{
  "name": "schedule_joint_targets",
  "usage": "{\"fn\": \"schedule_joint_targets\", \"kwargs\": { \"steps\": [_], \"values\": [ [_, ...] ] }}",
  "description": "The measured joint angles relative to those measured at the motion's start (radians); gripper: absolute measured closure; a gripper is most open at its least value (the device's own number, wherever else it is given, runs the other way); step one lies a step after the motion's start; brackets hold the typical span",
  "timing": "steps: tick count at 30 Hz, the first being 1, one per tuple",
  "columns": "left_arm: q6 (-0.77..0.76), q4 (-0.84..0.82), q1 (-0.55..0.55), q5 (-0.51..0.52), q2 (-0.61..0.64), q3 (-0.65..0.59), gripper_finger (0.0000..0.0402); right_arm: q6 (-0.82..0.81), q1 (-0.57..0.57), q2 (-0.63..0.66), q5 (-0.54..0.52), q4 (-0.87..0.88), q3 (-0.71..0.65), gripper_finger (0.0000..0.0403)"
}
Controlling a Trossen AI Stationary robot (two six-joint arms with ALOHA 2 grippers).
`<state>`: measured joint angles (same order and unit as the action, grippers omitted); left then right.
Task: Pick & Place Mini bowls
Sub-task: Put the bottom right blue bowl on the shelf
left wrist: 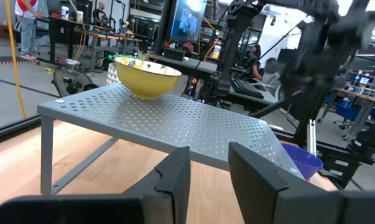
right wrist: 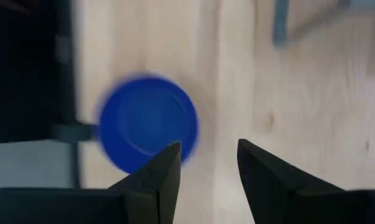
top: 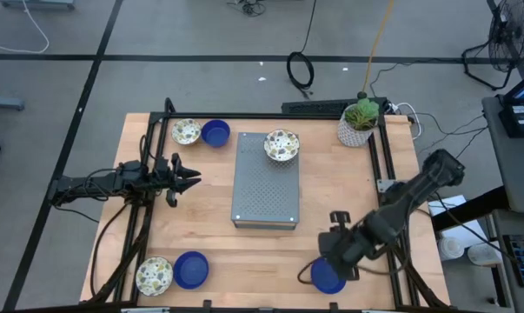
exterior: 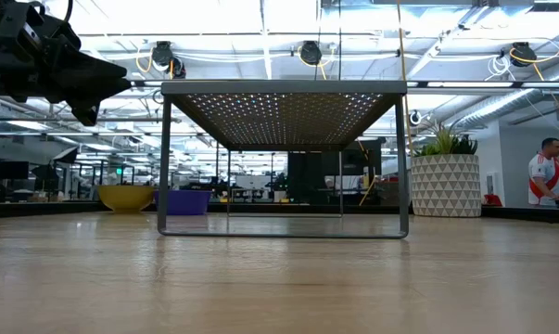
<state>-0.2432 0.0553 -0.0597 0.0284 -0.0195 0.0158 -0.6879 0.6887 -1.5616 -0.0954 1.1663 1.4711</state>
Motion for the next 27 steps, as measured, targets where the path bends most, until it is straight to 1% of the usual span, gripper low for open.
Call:
{"fn": "schedule_joint_targets", "kwargs": {
  "steps": [2, 5, 10, 13, 19, 21, 24, 27],
  "values": [
    [0.000, 0.000, 0.000, 0.000, 0.000, 0.000, 0.0289, -0.051, 0.021, 0.000, -0.030, 0.004, -0.085, 0.0259],
    [0.000, 0.000, 0.000, 0.000, 0.000, 0.000, 0.0289, -0.112, 0.034, 0.000, -0.039, -0.011, -0.190, 0.0259],
    [0.000, 0.000, 0.000, 0.000, 0.000, 0.000, 0.0289, -0.187, 0.033, 0.000, -0.032, -0.123, -0.311, 0.0259],
    [0.000, 0.000, 0.000, 0.000, 0.000, 0.000, 0.0289, -0.223, 0.033, 0.000, -0.030, -0.175, -0.339, 0.0259],
    [0.000, 0.000, 0.000, 0.000, 0.000, 0.000, 0.0289, -0.251, 0.033, 0.000, -0.029, -0.277, -0.343, 0.0259],
    [0.000, 0.000, 0.000, 0.000, 0.000, 0.000, 0.0289, -0.263, 0.033, 0.000, -0.007, -0.324, -0.343, 0.0259],
    [0.000, 0.000, 0.000, 0.000, 0.000, 0.000, 0.0289, -0.263, 0.042, 0.000, -0.010, -0.368, -0.347, 0.0259],
    [0.000, 0.000, 0.000, 0.000, 0.000, 0.000, 0.0289, -0.249, 0.051, 0.001, -0.009, -0.414, -0.388, 0.0259]
  ]
}}
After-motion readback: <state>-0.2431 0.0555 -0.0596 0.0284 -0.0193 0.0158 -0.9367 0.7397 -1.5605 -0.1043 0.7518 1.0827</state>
